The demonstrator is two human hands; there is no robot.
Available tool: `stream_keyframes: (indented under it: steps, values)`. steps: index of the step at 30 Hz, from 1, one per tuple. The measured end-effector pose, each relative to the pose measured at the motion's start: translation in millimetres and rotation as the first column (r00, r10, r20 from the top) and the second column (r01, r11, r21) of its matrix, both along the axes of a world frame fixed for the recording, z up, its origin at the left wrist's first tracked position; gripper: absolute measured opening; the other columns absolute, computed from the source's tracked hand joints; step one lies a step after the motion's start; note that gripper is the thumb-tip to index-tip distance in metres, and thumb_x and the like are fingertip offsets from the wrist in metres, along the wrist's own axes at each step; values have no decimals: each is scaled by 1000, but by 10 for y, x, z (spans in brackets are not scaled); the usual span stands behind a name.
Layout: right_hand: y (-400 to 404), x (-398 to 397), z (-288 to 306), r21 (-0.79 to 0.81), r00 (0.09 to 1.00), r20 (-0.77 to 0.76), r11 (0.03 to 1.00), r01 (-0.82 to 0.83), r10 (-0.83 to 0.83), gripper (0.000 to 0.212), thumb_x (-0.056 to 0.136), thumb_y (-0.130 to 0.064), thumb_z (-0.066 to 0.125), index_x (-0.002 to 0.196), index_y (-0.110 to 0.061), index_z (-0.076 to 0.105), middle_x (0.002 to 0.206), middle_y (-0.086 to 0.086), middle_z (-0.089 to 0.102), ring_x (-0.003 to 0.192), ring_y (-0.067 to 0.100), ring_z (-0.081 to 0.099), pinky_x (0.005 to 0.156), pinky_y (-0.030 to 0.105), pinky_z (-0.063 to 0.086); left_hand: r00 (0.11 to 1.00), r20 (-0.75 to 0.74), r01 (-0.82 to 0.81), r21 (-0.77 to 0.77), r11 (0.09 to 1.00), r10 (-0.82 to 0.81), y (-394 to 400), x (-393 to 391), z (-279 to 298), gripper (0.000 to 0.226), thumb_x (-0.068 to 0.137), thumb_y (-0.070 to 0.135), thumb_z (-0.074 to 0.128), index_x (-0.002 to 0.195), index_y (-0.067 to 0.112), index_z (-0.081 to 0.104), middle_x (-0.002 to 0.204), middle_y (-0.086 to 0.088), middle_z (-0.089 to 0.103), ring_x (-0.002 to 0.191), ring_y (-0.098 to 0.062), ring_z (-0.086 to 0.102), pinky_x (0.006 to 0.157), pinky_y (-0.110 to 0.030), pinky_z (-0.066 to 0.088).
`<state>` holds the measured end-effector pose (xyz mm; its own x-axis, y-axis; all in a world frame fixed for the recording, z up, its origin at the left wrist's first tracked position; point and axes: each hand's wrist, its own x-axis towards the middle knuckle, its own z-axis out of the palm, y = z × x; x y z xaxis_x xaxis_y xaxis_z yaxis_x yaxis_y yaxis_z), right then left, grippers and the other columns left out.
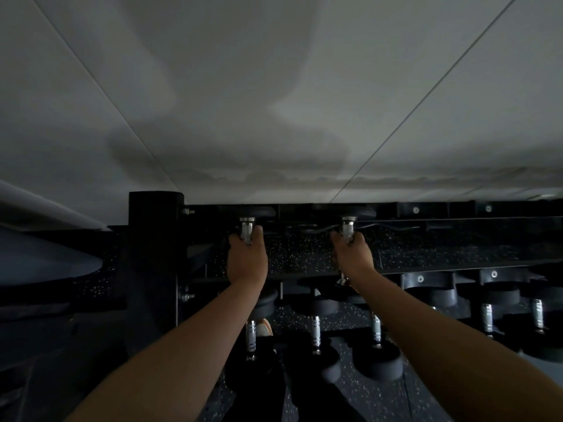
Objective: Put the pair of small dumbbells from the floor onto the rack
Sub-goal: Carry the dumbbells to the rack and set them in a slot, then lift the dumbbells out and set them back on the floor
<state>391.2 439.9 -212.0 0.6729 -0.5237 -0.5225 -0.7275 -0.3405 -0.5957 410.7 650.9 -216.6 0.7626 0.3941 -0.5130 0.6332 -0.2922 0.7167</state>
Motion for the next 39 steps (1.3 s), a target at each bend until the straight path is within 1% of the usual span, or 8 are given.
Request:
stream_keyframes:
  steps: [5, 8, 12, 15, 20, 29, 32, 39]
  values:
    - [12, -90, 178, -85, 997, 12, 993, -77, 78, 46, 92, -47, 56, 120, -12, 53, 90, 2, 61, 66, 7, 52, 51, 23, 34, 995, 102, -12, 31, 999, 9, 15, -91, 179, 50, 87, 45, 64, 110, 4, 49, 108, -20, 59, 89, -36, 60, 77, -48, 52]
    - [-5, -206, 335, -109, 987, 71, 984, -138, 146, 37, 93, -38, 55, 118, -10, 57, 95, 7, 64, 72, 15, 57, 57, 28, 40, 984, 174, 17, 65, 998, -28, 60, -220, 298, 49, 85, 43, 67, 104, 1, 53, 103, -23, 60, 87, -36, 61, 74, -47, 54]
    - [-24, -413, 521, -116, 955, 124, 960, -256, 270, 42, 94, -34, 52, 129, -11, 56, 118, 15, 63, 98, 31, 61, 84, 43, 51, 973, 230, 0, 126, 992, -29, 136, -540, 513, 62, 85, 47, 65, 125, 3, 48, 120, -17, 53, 103, -29, 56, 79, -37, 49]
    - [-58, -648, 631, -143, 909, 140, 917, -373, 392, 49, 97, -38, 51, 140, -14, 50, 136, 18, 57, 114, 34, 57, 94, 42, 48, 959, 284, -34, 196, 980, -23, 301, -905, 683, 63, 85, 45, 66, 127, 1, 49, 122, -20, 54, 107, -32, 56, 88, -47, 50]
    - [28, -1000, 753, -133, 835, 166, 851, -509, 525, 55, 96, -41, 54, 144, -16, 46, 136, 21, 57, 113, 37, 60, 94, 47, 50, 954, 295, -143, 313, 939, 47, 787, -1761, 871, 52, 88, 42, 64, 122, 4, 54, 115, -17, 57, 104, -32, 57, 87, -44, 48]
    - [1025, -1669, 807, -285, 473, 196, 511, -811, 859, 34, 95, -25, 60, 122, -4, 59, 117, 21, 63, 109, 40, 59, 90, 44, 46, 947, 216, -312, 433, 846, 238, 1864, -3614, 961, 49, 94, 39, 57, 131, 9, 50, 130, -15, 54, 118, -31, 51, 97, -41, 43]
    - [1527, -1947, 778, -252, 388, 198, 429, -867, 900, 47, 95, -26, 60, 136, -4, 52, 138, 21, 54, 128, 36, 48, 108, 46, 37, 926, 177, -377, 437, 816, 333, 2226, -4182, 892, 51, 94, 41, 56, 134, 11, 48, 134, -13, 53, 121, -30, 50, 99, -42, 42]
    - [2847, -2669, 661, -279, 106, 148, 145, -949, 983, 59, 95, -47, 52, 140, -8, 49, 143, 16, 51, 132, 32, 46, 109, 43, 37, 887, 92, -438, 474, 764, 452, 3060, -5434, 601, 51, 94, 40, 55, 135, 10, 47, 136, -12, 54, 124, -29, 48, 101, -43, 38]
